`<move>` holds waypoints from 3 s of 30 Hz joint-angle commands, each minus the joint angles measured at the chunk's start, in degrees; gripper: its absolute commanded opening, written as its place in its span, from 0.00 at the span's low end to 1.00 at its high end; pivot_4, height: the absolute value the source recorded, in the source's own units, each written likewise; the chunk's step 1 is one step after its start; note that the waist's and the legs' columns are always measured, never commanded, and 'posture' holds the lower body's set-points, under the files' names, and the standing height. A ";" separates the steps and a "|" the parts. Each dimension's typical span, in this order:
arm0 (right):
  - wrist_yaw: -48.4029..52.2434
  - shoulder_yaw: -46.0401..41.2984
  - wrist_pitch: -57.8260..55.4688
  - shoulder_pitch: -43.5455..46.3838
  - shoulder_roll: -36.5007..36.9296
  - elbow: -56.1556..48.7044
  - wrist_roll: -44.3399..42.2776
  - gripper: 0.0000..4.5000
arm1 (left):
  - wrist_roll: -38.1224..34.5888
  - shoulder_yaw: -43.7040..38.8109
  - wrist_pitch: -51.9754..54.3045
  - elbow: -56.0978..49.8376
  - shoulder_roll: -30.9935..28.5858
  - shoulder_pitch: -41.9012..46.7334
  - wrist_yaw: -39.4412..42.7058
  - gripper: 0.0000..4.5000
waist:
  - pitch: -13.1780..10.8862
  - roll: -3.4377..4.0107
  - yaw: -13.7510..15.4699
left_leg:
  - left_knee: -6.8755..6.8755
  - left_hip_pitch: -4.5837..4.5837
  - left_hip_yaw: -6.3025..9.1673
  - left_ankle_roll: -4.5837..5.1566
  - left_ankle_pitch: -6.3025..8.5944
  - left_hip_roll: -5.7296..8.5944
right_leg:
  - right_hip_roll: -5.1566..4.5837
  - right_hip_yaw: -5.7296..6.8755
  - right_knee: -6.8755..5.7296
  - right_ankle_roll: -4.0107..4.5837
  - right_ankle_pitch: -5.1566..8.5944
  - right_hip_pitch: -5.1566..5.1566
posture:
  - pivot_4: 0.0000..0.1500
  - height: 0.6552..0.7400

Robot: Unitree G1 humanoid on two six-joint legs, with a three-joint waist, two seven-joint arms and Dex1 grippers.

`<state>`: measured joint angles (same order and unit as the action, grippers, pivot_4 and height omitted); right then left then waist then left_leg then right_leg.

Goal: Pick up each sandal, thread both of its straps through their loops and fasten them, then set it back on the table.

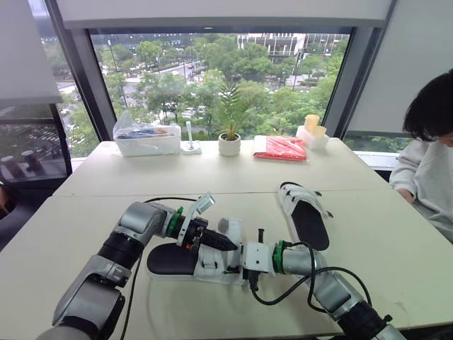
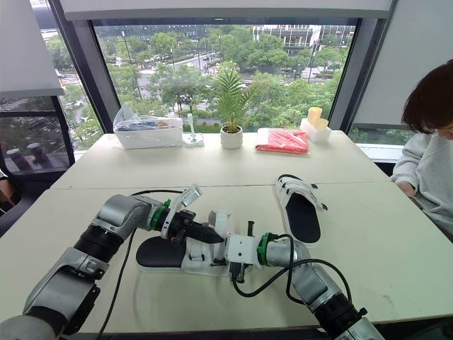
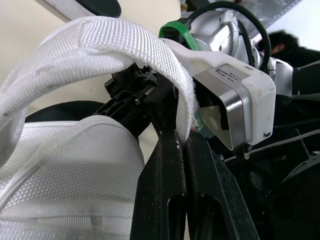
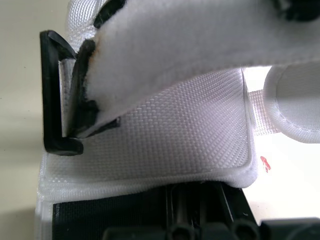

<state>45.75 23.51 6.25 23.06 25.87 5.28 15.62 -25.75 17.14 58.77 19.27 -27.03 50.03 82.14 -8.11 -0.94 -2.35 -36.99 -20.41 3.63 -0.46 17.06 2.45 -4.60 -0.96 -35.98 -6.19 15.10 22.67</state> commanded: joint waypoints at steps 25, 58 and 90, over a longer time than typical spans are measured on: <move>1.11 5.15 -2.74 -3.33 0.29 5.69 3.94 0.00 | 2.79 1.38 -6.57 3.30 0.24 -0.34 -1.43 0.01 | 0.00 0.00 -0.06 | 0.00 0.01 0.00 0.00 0.00 0.00 | 0.00 0.00 0.00 0.00 0.00 0.00 | 1.00 0.97; 0.95 5.31 -2.94 -3.81 0.03 5.53 4.09 0.00 | 9.90 4.03 -36.53 -2.78 -2.96 -11.62 7.49 0.01 | 0.03 0.03 -0.11 | 0.04 0.03 0.01 0.01 0.01 -0.03 | -0.07 -0.02 0.01 0.19 0.09 -0.01 | 1.00 0.97; 1.41 5.83 -1.73 -3.59 0.06 6.17 4.35 0.00 | 3.75 -5.13 -39.65 -26.20 -8.57 -34.51 -3.57 0.99 | 0.01 0.08 -0.04 | 0.21 0.03 0.00 0.02 0.04 -0.16 | -0.17 0.02 0.05 0.71 0.33 0.04 | 1.00 0.97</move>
<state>44.53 23.98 6.66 22.72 25.51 5.14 16.63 -22.87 11.82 20.41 -6.22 -36.14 15.01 80.49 -8.10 -0.86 -2.39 -36.77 -20.37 3.63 -0.44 17.09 2.29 -4.77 -0.94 -35.93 -5.49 15.43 22.71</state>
